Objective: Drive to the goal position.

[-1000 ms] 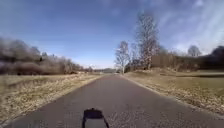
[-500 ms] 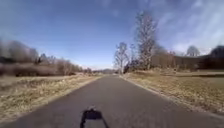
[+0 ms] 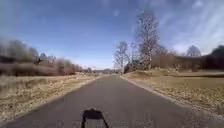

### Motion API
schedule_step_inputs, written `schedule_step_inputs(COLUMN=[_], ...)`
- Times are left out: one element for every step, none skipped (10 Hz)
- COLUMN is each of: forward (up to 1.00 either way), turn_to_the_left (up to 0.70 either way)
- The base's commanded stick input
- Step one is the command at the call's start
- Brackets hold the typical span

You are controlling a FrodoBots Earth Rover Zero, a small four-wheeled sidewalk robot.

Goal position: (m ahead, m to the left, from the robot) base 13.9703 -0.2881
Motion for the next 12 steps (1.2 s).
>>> schedule_step_inputs(forward=[0.85, 0.85, 0.85, 0.85, 0.85, 0.85, 0.85, 0.85, 0.85, 0.85, 0.85, 0.85], turn_to_the_left=[0.03, 0.03, 0.03, 0.04, 0.04, 0.05, 0.05, 0.06, 0.06, 0.06, 0.06, 0.06])
